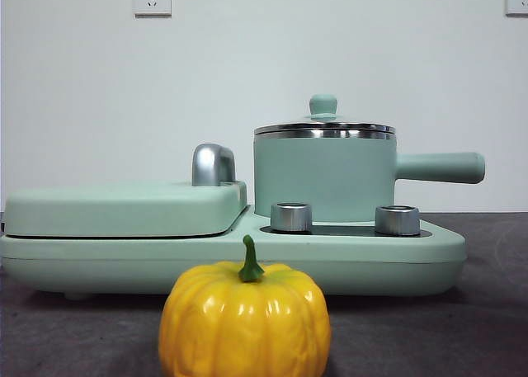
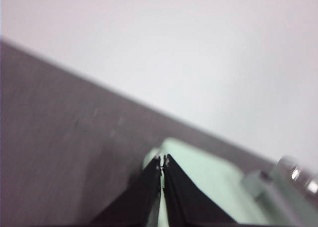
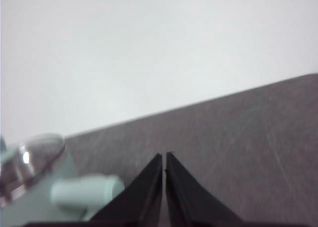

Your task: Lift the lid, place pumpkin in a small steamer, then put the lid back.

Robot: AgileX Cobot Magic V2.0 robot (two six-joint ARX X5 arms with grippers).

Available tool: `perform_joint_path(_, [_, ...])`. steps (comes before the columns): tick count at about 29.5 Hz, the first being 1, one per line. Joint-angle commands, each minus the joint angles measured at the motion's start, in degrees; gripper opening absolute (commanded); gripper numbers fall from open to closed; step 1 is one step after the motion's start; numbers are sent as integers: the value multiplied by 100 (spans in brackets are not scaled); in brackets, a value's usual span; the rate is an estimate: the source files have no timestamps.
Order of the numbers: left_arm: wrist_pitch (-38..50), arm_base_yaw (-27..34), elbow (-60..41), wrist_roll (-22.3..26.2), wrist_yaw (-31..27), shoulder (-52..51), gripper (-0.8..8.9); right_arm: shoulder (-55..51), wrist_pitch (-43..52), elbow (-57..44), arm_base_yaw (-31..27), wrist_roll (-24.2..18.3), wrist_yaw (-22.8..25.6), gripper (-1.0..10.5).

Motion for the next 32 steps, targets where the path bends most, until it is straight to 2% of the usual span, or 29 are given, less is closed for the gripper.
perform_joint_path(1, [348,11,74,-81,-79,-7,10,0,85,341,-7,160,20,8])
perform_joint_path(4, [153,11,400,-83,-164,7,10,39,-144,752,0,160,-24,9])
perform_joint_path(7, [-400,11,951,-79,-240,96,10,229,-608,1307,0,70,-24,8])
perform_joint_path(12, [-1486,11,2002,42,-249,551,10,866,-1019,2269,0,-564,-122,9])
perform_joint_path(17, [-2103,11,2942,525,-249,1185,10,1558,-1250,3051,0,-1298,-341,8])
perform_joint_path(20, [-2203,11,3414,765,-247,1615,10,1958,-1329,3449,0,-1547,-369,8])
perform_joint_path(25, [-2243,11,4096,1279,-245,2400,10,2610,-1502,4057,0,-1663,-516,9])
perform_joint_path(29, [-2258,9,4531,1893,-219,3047,10,3224,-1899,4583,0,-1687,-553,9])
perform_joint_path(32, [-2260,-4,4815,2253,24,3495,10,3626,-2111,4874,0,-1838,-708,8])
